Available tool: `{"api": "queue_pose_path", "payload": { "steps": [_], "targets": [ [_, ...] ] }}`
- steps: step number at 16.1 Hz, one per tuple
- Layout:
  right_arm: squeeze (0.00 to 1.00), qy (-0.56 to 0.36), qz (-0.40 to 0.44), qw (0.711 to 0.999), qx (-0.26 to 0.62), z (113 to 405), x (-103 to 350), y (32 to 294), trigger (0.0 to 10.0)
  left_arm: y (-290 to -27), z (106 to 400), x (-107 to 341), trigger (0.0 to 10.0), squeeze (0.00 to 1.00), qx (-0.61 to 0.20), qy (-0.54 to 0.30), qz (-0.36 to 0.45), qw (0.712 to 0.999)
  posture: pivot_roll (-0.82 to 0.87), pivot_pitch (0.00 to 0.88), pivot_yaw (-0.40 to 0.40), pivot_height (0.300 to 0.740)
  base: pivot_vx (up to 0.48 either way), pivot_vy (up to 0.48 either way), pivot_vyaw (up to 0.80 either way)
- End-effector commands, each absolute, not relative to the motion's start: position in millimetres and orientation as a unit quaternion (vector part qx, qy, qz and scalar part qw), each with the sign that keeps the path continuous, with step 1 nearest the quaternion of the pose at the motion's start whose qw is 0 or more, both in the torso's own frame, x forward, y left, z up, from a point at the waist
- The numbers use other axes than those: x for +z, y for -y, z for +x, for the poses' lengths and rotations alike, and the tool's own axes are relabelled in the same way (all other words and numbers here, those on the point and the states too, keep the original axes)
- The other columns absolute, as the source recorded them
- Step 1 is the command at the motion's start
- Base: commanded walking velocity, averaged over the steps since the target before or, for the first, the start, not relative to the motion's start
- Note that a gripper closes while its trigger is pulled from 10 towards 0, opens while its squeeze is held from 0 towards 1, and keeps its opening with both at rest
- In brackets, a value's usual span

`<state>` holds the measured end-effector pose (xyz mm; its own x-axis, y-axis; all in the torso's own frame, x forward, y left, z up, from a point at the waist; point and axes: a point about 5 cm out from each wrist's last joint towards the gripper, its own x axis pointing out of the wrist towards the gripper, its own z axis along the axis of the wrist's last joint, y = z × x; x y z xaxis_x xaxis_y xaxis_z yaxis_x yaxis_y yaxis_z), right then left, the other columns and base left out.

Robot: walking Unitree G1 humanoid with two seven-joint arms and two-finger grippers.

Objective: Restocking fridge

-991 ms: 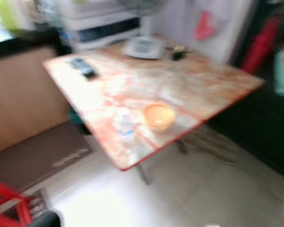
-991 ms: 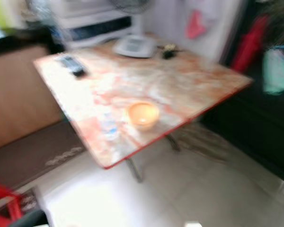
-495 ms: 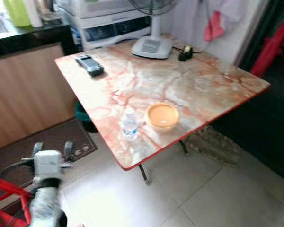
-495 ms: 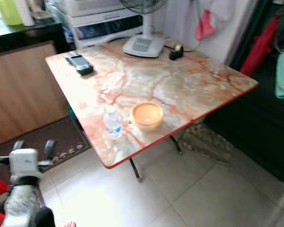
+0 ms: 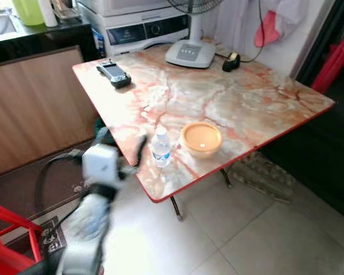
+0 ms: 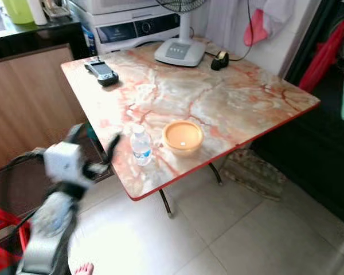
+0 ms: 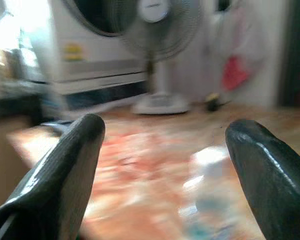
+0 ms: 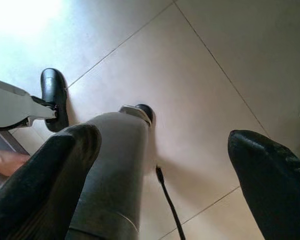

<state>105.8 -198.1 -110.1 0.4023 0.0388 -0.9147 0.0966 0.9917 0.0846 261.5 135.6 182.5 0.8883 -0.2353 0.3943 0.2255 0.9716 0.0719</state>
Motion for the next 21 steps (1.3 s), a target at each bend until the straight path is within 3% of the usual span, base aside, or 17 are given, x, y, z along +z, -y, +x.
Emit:
{"api": "queue_pose_path", "payload": {
  "steps": [1, 4, 14, 19, 21],
  "targets": [
    [0.0, -0.546, 0.061, 0.836, -0.022, 104.5, -110.1, 200.7, 10.0, -123.0, 259.5, 192.9, 10.0, 0.0, -0.153, 0.2, -0.016, 0.968, 0.15, 0.048, -0.045, 0.74, 0.0, 0.0, 0.0],
    [0.0, -0.542, 0.062, 0.837, -0.025, 104.3, -109.7, 202.2, 10.0, -125.2, 259.5, 192.9, 10.0, 0.0, -0.126, 0.17, -0.059, 0.976, 0.14, 0.053, -0.051, 0.74, 0.191, 0.0, 0.0],
    [0.0, -0.542, 0.056, 0.838, -0.022, 105.7, -109.2, 203.5, 10.0, -122.7, 256.5, 201.1, 10.0, 0.0, -0.169, 0.149, -0.006, 0.974, 0.15, 0.05, -0.053, 0.74, 0.388, 0.0, 0.0],
    [0.0, -0.541, 0.056, 0.839, -0.016, 106.9, -109.2, 201.2, 10.0, -124.5, 258.0, 225.9, 10.0, 0.0, -0.152, 0.175, 0.014, 0.973, 0.17, 0.055, -0.058, 0.74, 0.0, 0.0, 0.0],
    [0.0, -0.542, 0.057, 0.839, -0.015, 107.0, -109.3, 200.6, 10.0, -119.3, 258.5, 232.9, 10.0, 0.0, -0.182, 0.159, 0.028, 0.97, 0.18, 0.059, -0.059, 0.74, 0.0, 0.0, 0.0]
  ]
}}
